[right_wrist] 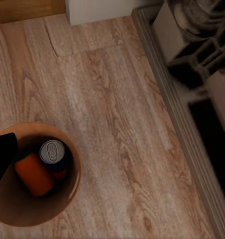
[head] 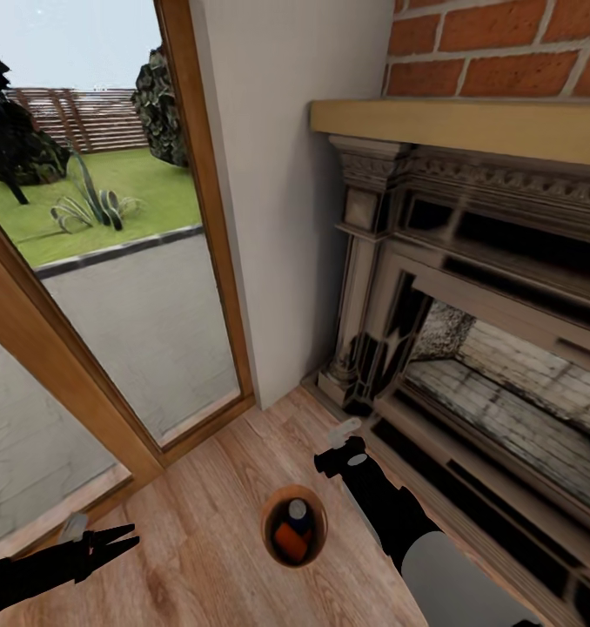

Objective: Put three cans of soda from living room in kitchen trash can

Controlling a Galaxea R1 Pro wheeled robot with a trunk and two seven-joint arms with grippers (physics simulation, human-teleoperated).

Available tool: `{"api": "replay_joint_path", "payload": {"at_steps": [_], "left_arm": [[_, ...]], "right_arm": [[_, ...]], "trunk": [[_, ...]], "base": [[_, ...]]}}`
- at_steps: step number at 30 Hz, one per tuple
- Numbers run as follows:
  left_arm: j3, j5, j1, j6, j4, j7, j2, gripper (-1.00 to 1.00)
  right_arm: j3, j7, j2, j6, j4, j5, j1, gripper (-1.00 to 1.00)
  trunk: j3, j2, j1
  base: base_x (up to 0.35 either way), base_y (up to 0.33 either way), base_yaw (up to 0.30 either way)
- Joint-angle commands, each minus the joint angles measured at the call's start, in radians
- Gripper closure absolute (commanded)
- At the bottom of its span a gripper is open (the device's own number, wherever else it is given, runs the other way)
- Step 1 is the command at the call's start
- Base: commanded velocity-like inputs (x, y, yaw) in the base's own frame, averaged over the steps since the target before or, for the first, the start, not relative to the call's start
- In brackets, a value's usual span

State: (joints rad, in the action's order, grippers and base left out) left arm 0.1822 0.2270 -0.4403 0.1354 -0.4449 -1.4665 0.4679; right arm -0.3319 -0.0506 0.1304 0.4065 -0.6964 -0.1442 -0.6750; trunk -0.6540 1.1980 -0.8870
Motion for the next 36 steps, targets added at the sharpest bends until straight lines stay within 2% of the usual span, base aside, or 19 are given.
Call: {"api": "replay_joint_path", "payload": {"at_steps": [1, 36], "left_arm": [[0.000, 0.000, 0.000, 0.000, 0.000, 0.000, 0.000, -1.00], [0.000, 0.000, 0.000, 0.001, 0.000, 0.000, 0.000, -1.00]], "right_arm": [[0.000, 0.000, 0.000, 0.000, 0.000, 0.000, 0.000, -1.00], [0.000, 0.000, 0.000, 0.000, 0.000, 0.000, 0.000, -1.00]], "trunk": [[0.002, 0.000, 0.000], [0.060, 0.000, 0.000]], "base": [[0.000, 0.000, 0.000], [0.000, 0.000, 0.000]]}}
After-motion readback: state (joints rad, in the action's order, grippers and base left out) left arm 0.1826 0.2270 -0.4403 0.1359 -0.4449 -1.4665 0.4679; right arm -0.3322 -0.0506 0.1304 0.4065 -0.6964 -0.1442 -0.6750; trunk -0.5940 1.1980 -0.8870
